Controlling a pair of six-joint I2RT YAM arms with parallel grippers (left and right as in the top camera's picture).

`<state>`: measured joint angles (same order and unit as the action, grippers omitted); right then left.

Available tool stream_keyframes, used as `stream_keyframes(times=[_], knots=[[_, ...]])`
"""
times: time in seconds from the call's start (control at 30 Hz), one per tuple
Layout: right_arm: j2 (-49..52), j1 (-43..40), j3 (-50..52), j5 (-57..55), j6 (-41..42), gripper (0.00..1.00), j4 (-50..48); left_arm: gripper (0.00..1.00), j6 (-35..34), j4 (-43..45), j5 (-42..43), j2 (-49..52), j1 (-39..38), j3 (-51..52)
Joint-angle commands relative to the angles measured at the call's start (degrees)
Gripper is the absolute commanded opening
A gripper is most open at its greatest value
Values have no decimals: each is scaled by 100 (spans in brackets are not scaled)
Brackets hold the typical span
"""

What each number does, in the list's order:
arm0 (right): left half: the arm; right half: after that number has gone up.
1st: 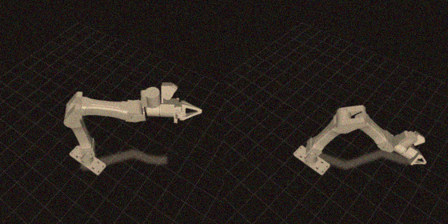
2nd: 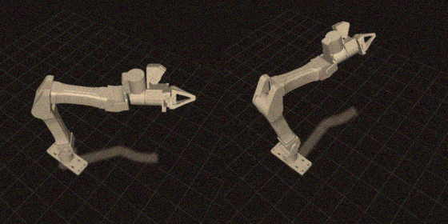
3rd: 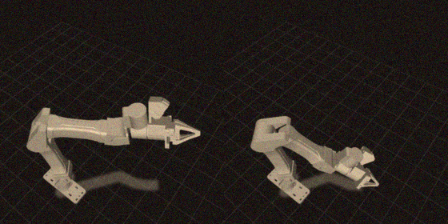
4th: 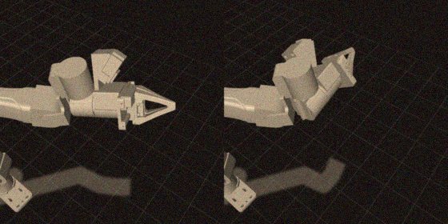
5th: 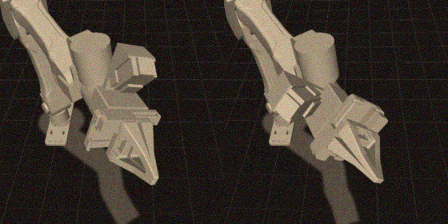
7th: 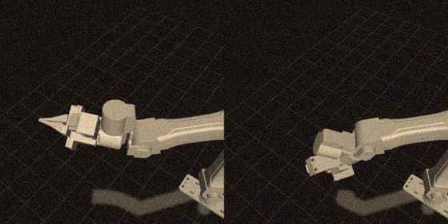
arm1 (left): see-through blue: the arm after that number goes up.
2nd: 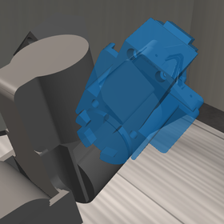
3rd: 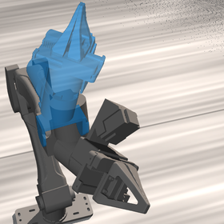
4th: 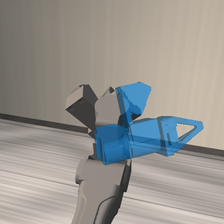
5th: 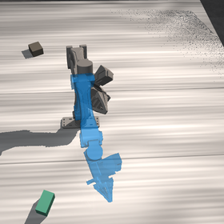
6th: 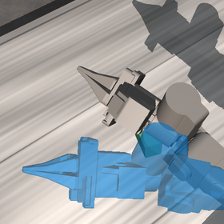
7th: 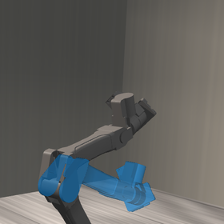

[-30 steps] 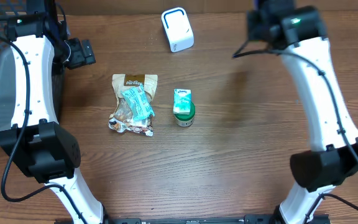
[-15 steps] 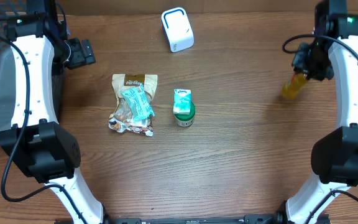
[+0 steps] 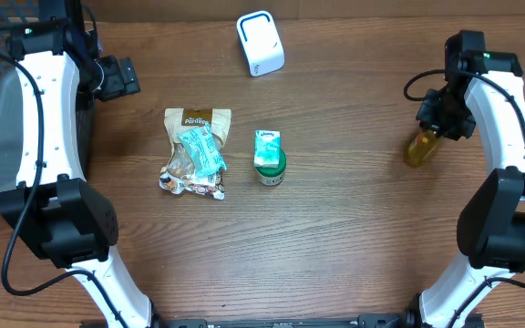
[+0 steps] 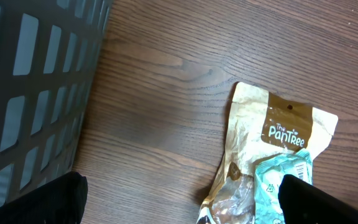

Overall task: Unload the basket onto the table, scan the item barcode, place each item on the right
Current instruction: 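Carry the Vim bottle right and set it upright on the table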

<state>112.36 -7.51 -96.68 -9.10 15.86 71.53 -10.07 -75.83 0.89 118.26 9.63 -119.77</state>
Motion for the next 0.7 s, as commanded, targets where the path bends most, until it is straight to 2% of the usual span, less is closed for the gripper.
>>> stream_keyframes(times=[0.0,0.13,0.33,0.4,0.43,0.5,0.57,0.67], knots=[[-48,-17,0,-129,22,16,-24,99,109,0,22,2,7,-142],[-48,-17,0,-131,22,20,-4,100,109,0,22,2,7,-142],[-46,-17,57,-131,24,20,28,100,109,0,22,2,7,-142],[-46,-17,125,-131,24,24,-22,100,109,0,22,2,7,-142],[-46,-17,170,-131,24,28,-83,100,109,0,22,2,7,-142],[-46,-17,197,-131,24,44,-140,100,109,0,22,2,7,-142],[-44,-17,197,-131,24,52,-138,100,109,0,22,2,7,-142],[-44,-17,197,-133,24,82,-142,100,109,-2,22,2,7,-142]])
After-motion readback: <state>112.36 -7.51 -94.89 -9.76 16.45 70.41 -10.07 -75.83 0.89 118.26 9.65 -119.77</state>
